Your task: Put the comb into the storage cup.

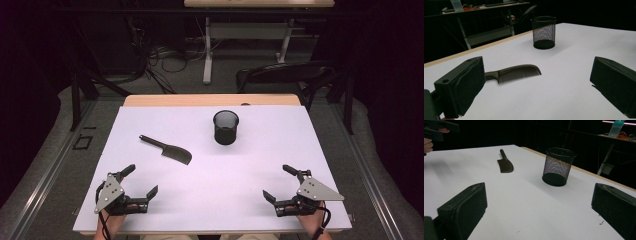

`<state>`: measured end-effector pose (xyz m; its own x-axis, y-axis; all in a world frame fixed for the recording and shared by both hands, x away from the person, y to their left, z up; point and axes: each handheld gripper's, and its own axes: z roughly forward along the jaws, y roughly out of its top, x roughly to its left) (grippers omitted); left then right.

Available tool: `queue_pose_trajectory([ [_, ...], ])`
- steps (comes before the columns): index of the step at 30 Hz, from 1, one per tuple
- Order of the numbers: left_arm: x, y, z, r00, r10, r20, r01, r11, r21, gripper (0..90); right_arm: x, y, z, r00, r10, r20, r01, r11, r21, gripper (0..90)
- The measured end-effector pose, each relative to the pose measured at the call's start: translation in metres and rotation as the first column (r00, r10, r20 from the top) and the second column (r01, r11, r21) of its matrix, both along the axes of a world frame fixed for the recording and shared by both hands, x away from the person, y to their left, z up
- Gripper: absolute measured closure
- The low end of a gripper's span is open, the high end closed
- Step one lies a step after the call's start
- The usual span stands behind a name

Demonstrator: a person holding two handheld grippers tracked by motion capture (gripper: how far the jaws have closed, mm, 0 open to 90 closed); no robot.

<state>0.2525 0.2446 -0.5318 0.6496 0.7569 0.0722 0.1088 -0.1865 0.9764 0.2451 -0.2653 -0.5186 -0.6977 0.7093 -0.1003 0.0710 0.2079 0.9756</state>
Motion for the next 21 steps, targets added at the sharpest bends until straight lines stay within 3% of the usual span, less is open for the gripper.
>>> queue_pose_trajectory([
  [21, 0.0032, -0.0049, 0.0024, 0.9997, 0.002, -0.024, -0.001, 0.9996, 0.03, 0.0, 0.0025, 0.0021, -0.0013, 0.9999, 0.01, -0.003, -0.01, 1.0, -0.015, 0.0],
])
